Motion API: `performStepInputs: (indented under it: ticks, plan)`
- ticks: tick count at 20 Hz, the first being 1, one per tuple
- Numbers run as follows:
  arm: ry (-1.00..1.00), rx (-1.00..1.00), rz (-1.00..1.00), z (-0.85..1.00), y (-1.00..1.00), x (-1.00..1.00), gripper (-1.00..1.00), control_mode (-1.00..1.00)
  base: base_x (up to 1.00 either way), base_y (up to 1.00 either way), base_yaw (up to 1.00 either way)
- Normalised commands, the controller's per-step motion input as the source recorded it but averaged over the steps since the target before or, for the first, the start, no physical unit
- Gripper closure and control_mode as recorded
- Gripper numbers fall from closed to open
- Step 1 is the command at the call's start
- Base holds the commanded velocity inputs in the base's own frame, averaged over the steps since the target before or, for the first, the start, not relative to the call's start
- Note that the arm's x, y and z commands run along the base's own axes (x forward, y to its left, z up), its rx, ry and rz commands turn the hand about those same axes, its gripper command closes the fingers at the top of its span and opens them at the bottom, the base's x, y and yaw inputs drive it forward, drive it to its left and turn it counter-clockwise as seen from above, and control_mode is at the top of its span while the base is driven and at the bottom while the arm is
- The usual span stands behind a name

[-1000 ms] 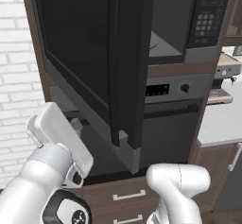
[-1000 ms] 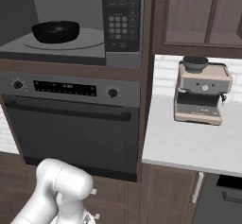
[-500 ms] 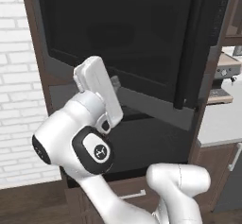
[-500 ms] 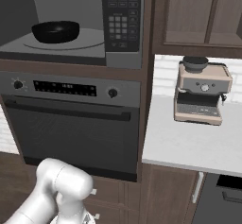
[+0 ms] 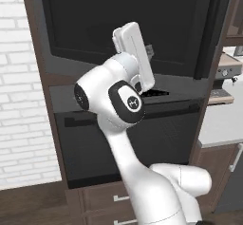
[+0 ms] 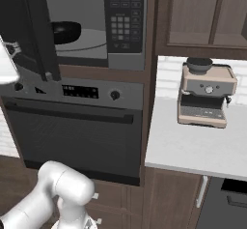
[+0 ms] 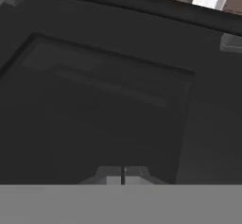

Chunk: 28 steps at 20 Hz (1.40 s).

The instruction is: Open the microwave, place the bowl with waffle inside the microwave, then close the microwave door and turn it on.

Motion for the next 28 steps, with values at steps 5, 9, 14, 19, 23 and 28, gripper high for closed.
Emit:
performStepInputs:
  ticks: [5,9,14,19,23,28]
  plan:
    - [0.06,0.11,0.26,0.07,-0.36,0.8,1.0,-1.0,0.0,0.0,0.0]
    - [0.14,0.08,0.37,-0.01,-0.3,1.0,1.0,-1.0,0.0,0.0,0.0]
    - [0.02,0.14,0.43,0.0,-0.04,0.96,1.0,-1.0,0.0,0.0,0.0]
    - [0.0,0.16,0.44,-0.02,0.0,1.0,1.0,-1.0,0.0,0.0,0.0]
    - [0.02,0.17,0.38,0.0,0.0,1.0,1.0,-1.0,0.0,0.0,0.0]
    - [0.18,0.07,0.23,0.0,0.05,1.0,1.0,-1.0,0.0,0.0,0.0]
